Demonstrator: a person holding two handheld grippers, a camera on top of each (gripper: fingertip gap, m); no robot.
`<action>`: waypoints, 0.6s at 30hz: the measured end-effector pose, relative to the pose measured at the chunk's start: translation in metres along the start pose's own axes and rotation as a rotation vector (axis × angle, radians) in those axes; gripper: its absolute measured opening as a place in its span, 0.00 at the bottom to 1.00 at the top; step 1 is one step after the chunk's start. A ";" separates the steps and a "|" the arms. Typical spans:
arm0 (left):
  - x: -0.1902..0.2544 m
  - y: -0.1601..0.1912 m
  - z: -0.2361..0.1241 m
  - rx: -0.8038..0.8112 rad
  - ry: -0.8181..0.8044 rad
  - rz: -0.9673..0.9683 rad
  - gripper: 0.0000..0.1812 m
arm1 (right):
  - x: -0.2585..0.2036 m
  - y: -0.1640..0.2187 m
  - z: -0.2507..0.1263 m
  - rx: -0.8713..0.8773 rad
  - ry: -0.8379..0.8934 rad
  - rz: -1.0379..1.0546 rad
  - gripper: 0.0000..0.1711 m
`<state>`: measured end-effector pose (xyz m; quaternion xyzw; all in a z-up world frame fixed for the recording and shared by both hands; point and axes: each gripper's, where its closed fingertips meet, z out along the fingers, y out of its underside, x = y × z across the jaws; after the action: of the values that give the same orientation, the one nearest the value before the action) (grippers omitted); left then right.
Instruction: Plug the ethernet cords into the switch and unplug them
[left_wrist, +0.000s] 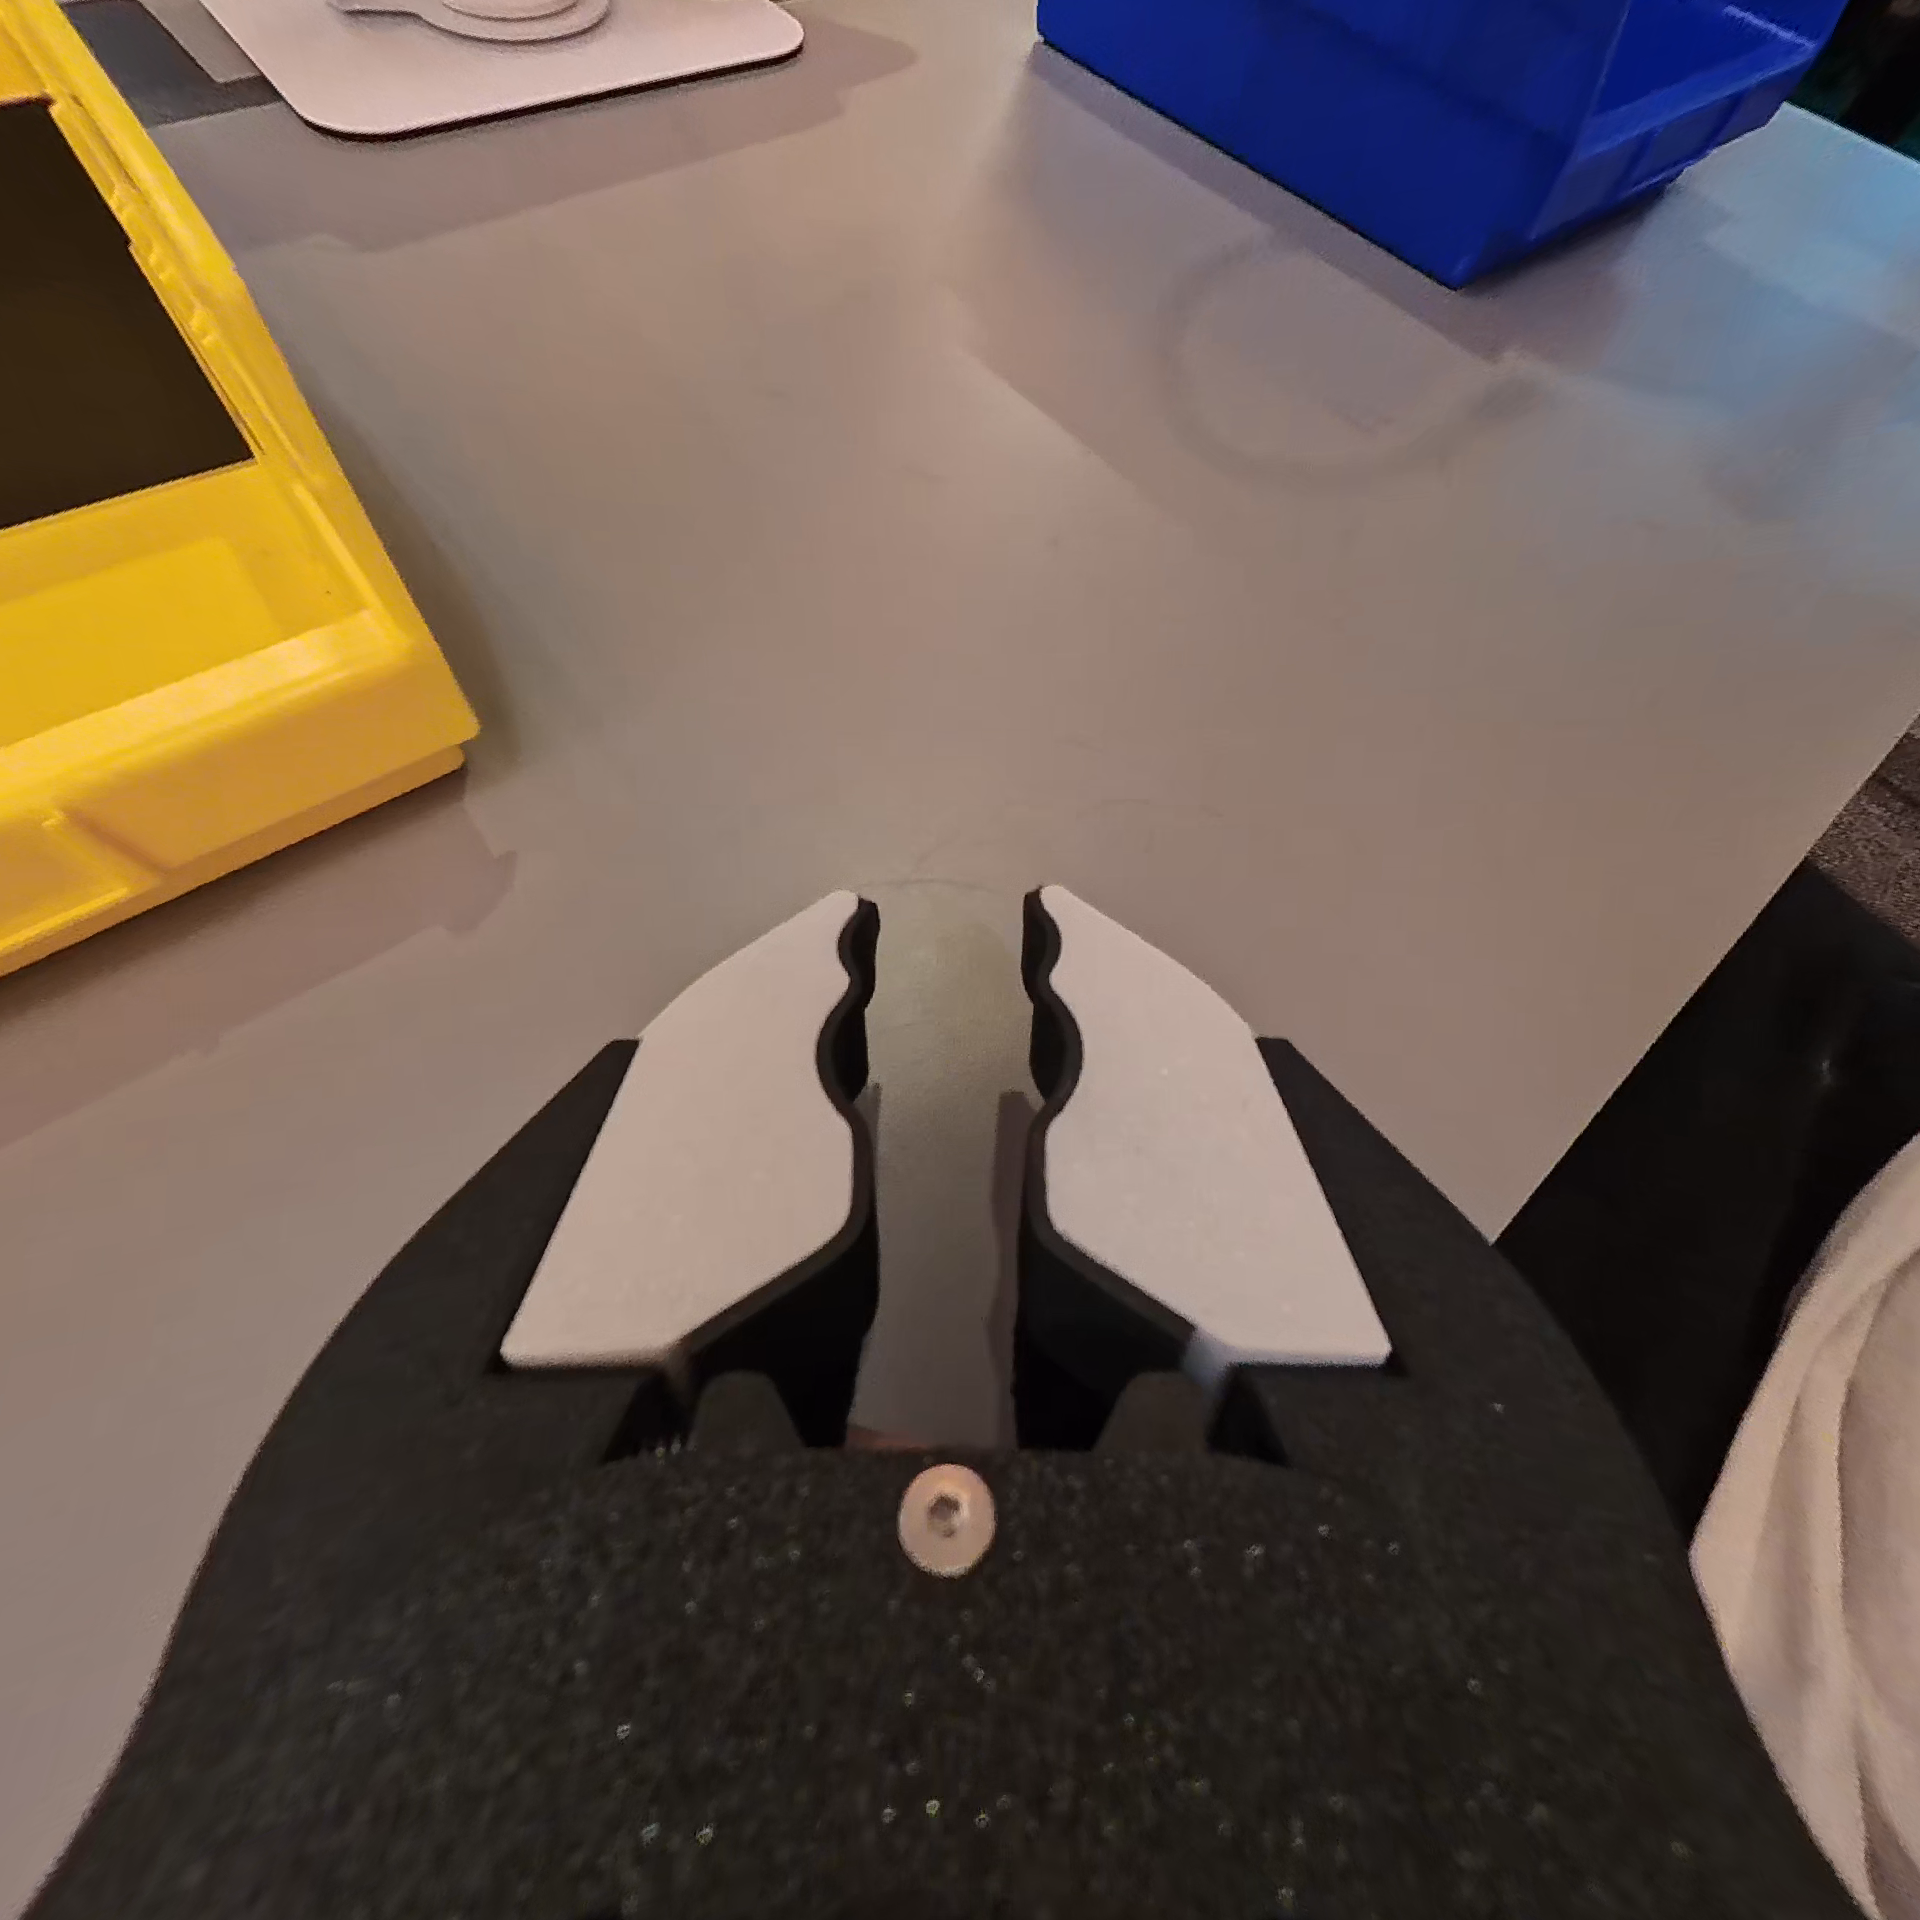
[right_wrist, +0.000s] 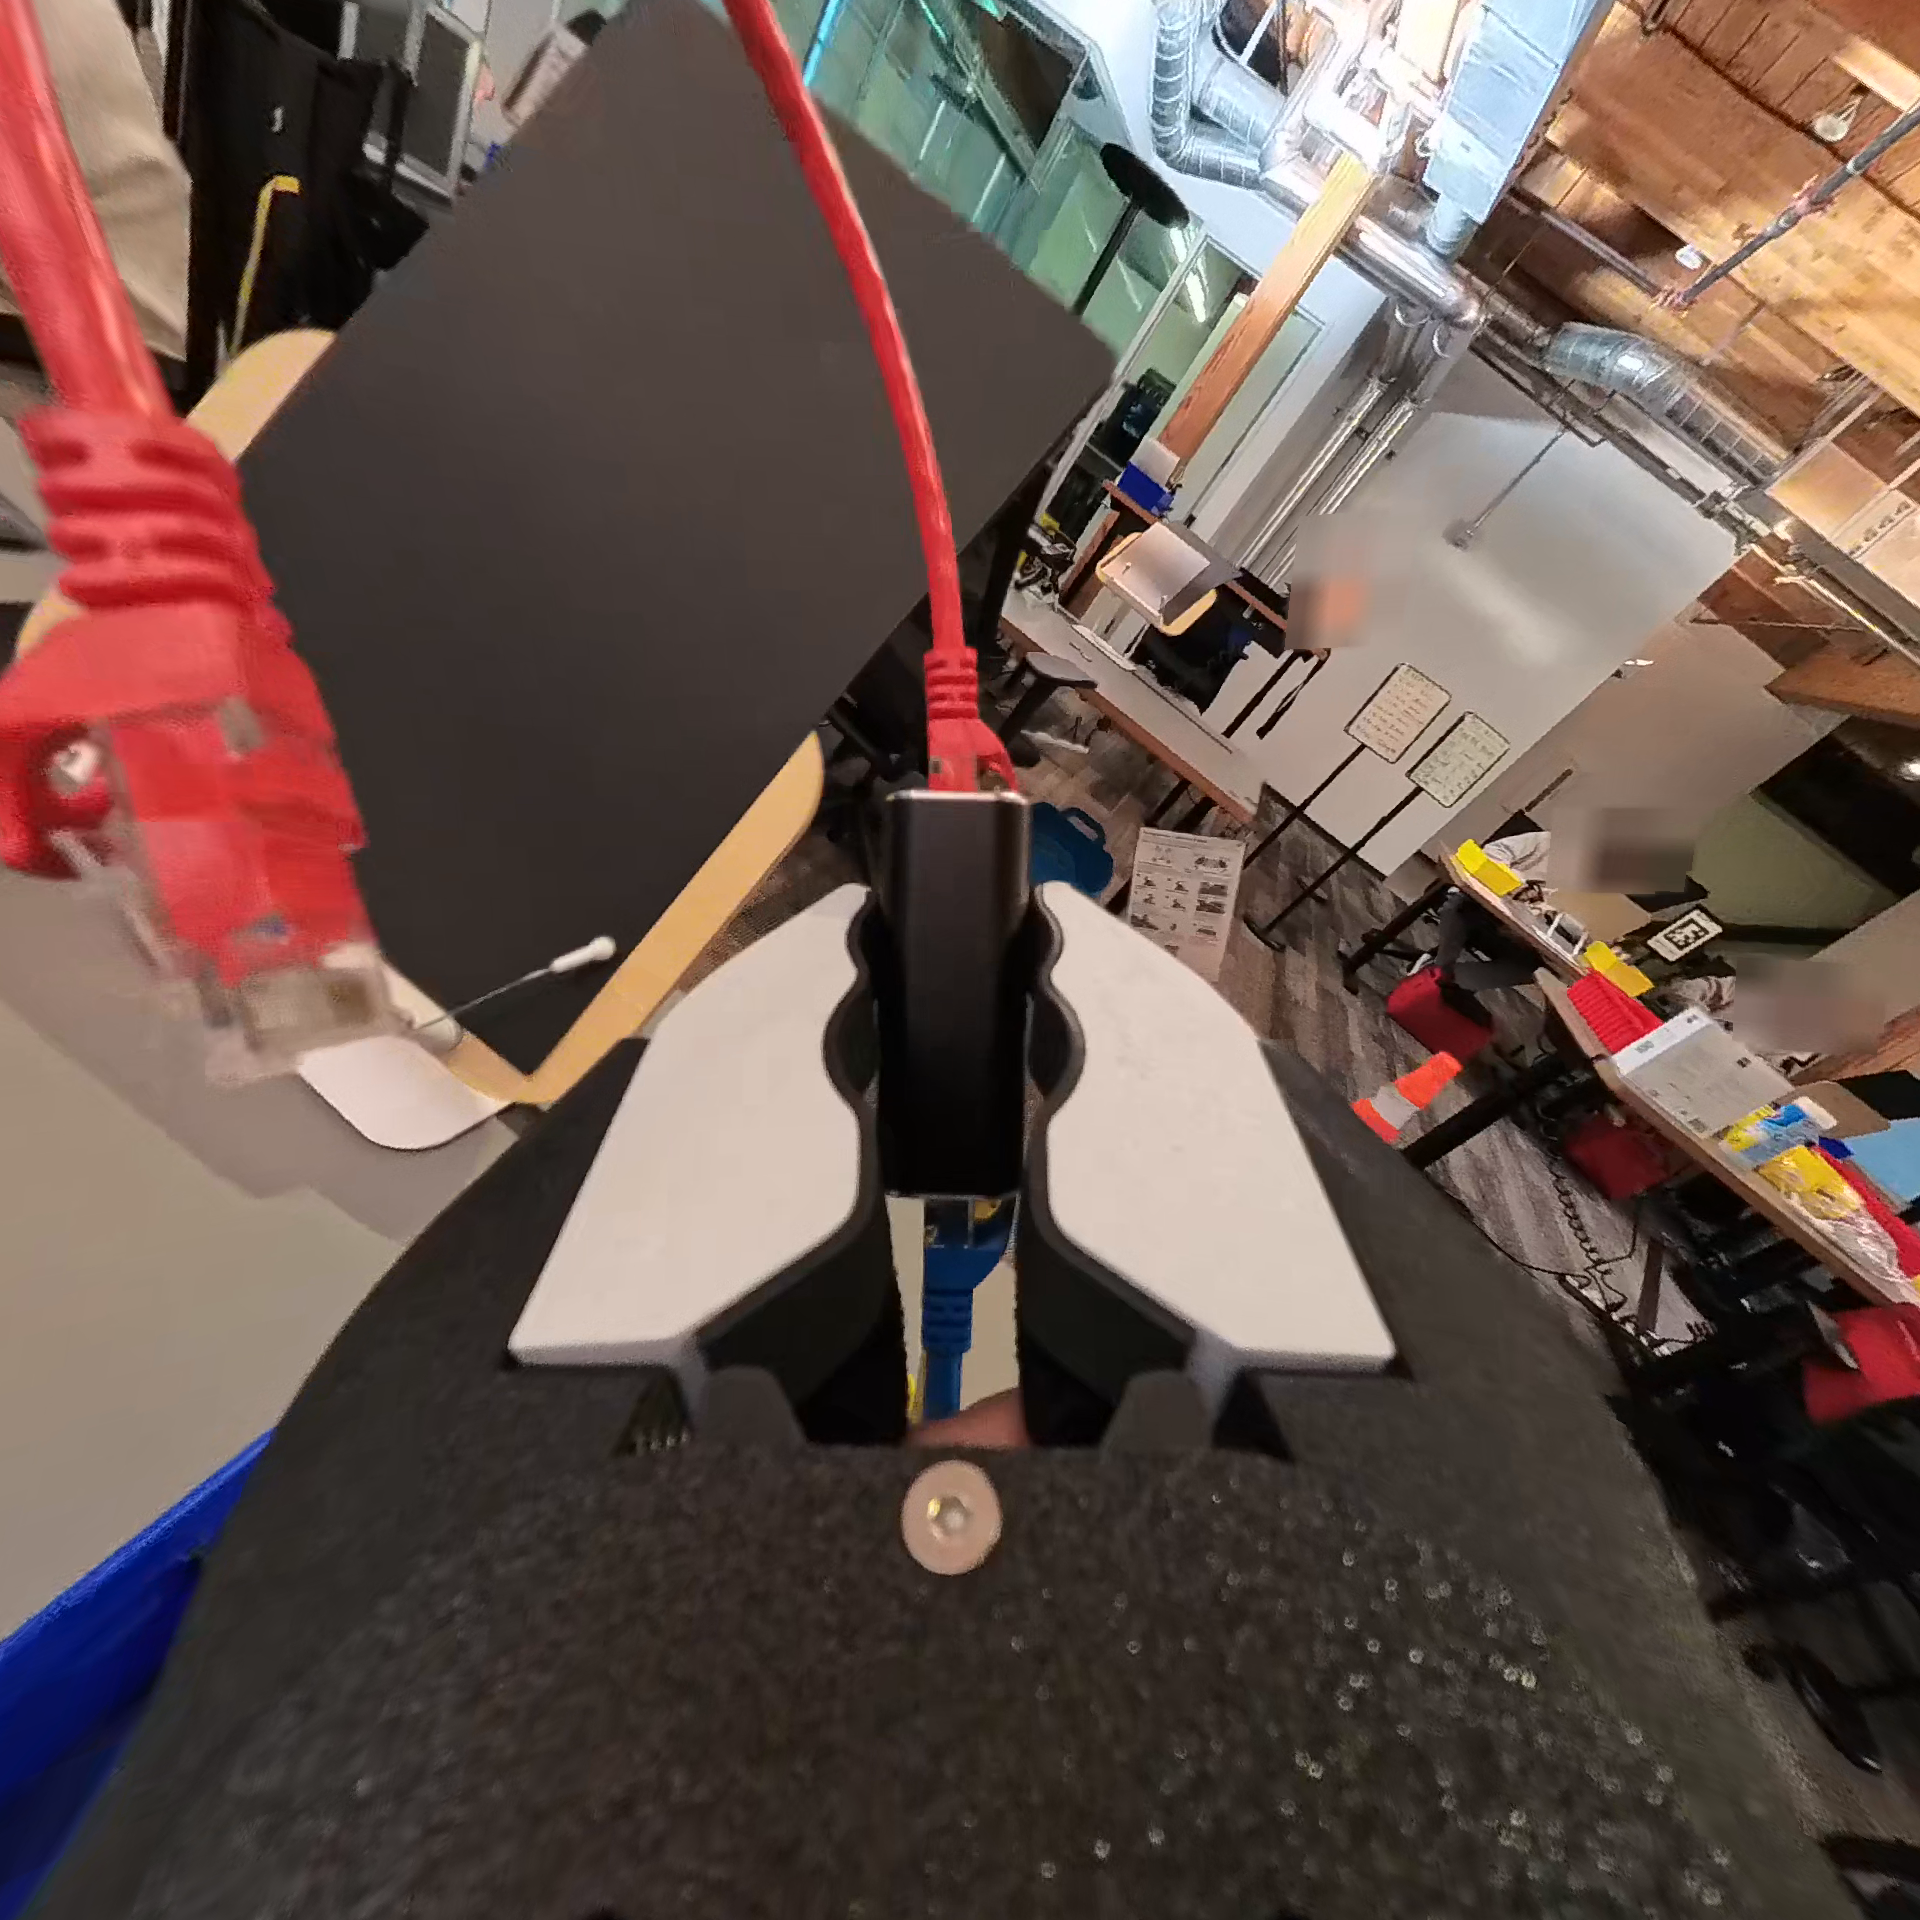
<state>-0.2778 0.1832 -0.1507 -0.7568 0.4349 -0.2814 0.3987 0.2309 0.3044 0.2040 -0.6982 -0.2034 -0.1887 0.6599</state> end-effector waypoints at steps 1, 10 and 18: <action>0.000 0.001 0.000 -0.004 -0.001 0.003 0.15 | -0.007 0.012 0.003 -0.005 -0.007 0.001 0.14; 0.000 0.005 0.002 -0.031 -0.018 0.044 0.14 | -0.085 0.189 0.017 -0.334 -0.234 0.264 0.14; 0.001 0.009 0.005 -0.055 -0.020 0.061 0.14 | -0.136 0.257 0.021 -0.651 -0.434 0.452 0.15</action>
<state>-0.2776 0.1816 -0.1606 -0.7566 0.4612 -0.2496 0.3905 0.2527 0.3092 -0.0865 -0.9198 -0.1093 0.0569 0.3725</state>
